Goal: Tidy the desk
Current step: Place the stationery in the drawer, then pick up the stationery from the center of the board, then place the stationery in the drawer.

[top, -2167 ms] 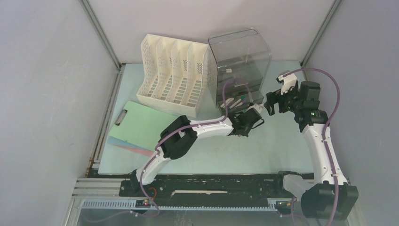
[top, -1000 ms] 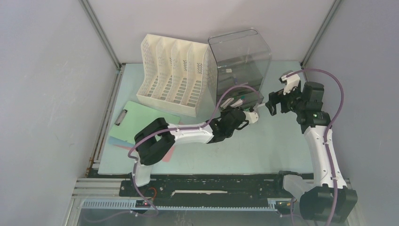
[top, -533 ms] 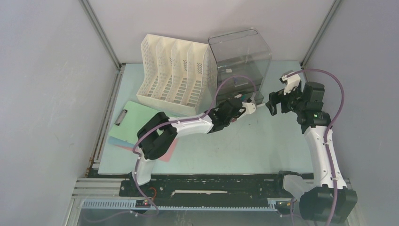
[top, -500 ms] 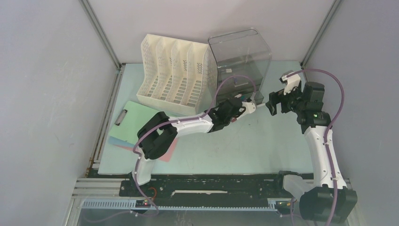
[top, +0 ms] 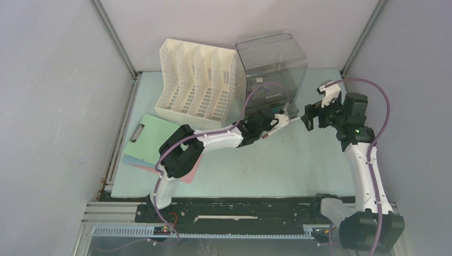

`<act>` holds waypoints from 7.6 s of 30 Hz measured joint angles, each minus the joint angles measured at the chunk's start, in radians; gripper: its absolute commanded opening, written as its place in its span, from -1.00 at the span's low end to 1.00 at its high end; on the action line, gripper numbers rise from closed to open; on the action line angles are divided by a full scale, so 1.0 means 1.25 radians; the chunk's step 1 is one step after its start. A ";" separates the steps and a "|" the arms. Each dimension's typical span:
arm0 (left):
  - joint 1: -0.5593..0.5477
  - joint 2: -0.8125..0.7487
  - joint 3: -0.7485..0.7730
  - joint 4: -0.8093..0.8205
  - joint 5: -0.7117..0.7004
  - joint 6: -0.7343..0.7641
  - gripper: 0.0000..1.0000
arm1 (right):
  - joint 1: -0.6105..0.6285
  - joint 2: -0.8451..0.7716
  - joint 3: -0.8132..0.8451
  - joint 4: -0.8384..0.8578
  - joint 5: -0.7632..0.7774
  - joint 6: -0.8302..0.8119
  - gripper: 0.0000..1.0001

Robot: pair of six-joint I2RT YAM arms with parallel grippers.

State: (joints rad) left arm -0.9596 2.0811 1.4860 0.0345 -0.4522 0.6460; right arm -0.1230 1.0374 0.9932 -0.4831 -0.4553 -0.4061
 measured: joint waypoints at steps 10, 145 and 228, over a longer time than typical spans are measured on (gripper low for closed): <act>0.000 -0.128 -0.049 -0.062 0.070 -0.158 0.14 | -0.006 -0.010 0.000 -0.023 -0.066 -0.027 0.99; 0.000 -1.060 -0.953 0.248 0.198 -0.847 1.00 | 0.443 0.687 0.217 -0.271 0.202 -0.854 -0.71; 0.000 -1.000 -0.957 0.295 0.204 -0.852 1.00 | 0.529 0.490 0.006 0.457 0.512 -0.649 -0.71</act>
State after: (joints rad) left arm -0.9596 0.8314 0.2897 0.4030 -0.1978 -0.4194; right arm 0.5385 1.6505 1.0012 0.0883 0.1848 -1.2179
